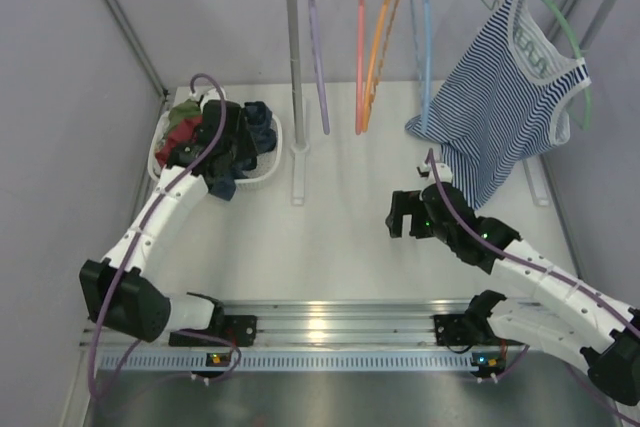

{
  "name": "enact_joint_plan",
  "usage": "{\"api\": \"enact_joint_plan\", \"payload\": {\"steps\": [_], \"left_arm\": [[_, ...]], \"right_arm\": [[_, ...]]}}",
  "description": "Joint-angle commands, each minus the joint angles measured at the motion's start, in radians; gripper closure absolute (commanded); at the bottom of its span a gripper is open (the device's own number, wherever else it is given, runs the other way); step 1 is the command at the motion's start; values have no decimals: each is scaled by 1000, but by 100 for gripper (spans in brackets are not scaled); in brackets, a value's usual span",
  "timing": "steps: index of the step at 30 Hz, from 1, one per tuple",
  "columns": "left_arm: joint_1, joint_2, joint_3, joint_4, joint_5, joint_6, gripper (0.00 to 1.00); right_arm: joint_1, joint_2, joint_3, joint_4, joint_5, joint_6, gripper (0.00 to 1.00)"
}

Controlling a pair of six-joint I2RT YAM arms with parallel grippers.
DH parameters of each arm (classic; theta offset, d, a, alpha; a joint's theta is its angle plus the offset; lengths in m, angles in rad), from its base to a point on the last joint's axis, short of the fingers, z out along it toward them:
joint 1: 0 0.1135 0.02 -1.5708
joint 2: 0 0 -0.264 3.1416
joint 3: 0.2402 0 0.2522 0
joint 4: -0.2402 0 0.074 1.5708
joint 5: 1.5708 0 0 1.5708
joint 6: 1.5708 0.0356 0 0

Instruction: Place the tank top on the hanger

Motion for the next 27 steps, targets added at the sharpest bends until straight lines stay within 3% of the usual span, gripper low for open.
{"api": "enact_joint_plan", "payload": {"steps": [1, 4, 6, 17, 21, 25, 26, 27], "left_arm": [[118, 81, 58, 23, -24, -20, 40], [196, 150, 69, 43, -6, -21, 39], [225, 189, 66, 53, 7, -24, 32], [281, 347, 61, 138, 24, -29, 37], [282, 365, 66, 149, 37, -24, 53], [282, 348, 79, 121, 68, -12, 85], [281, 344, 107, 106, 77, -7, 97], [281, 326, 121, 83, 90, -3, 100]], "right_arm": [[11, 12, 38, 75, -50, -19, 0], [10, 12, 52, 70, -66, -27, 0], [11, 9, 55, 69, -72, -31, 0], [12, 11, 35, 90, -98, -28, 0], [11, 8, 31, 93, -101, -27, 0], [10, 6, 35, 93, -101, -27, 0], [11, 6, 38, 92, -99, -27, 0], [11, 8, 40, 92, -101, -27, 0]]}}
